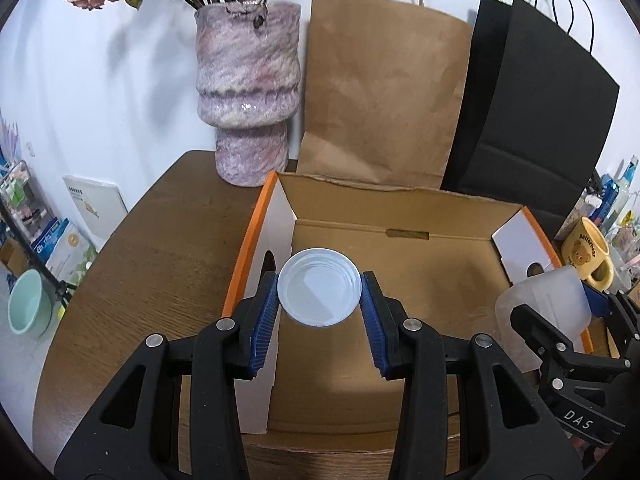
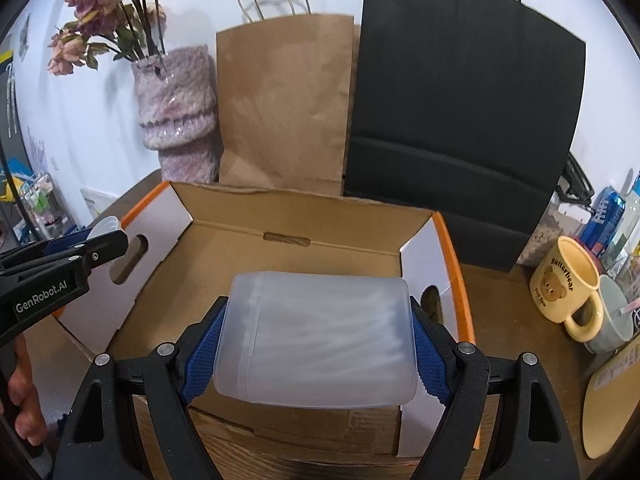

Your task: Organize rigid objects

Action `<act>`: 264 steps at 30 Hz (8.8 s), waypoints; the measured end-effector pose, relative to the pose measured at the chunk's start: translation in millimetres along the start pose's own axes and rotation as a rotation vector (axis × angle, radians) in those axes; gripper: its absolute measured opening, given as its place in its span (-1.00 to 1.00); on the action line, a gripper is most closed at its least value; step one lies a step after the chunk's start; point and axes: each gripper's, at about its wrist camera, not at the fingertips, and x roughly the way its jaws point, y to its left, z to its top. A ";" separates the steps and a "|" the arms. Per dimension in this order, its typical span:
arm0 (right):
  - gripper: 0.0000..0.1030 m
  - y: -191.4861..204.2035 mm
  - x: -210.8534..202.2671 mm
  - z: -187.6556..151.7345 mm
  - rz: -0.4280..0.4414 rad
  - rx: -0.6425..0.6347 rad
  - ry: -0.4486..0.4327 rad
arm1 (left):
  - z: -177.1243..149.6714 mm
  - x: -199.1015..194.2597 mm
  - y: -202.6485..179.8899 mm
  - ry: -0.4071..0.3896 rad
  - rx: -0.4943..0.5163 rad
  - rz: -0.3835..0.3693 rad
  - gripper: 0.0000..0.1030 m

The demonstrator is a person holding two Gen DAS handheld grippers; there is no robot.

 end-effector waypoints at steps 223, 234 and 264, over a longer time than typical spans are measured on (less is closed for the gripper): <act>0.01 36.3 -147.6 -197.3 0.065 -0.021 -0.019 | -182.6 -115.1 15.5 0.028 0.162 -0.113 -0.94; 0.01 36.0 -148.1 -197.5 0.065 -0.021 -0.021 | -185.8 -116.7 24.0 0.060 0.128 -0.121 -0.94; 0.01 38.6 -147.7 -198.5 0.074 -0.021 -0.016 | -194.0 -112.1 -10.6 0.107 0.263 -0.240 -0.78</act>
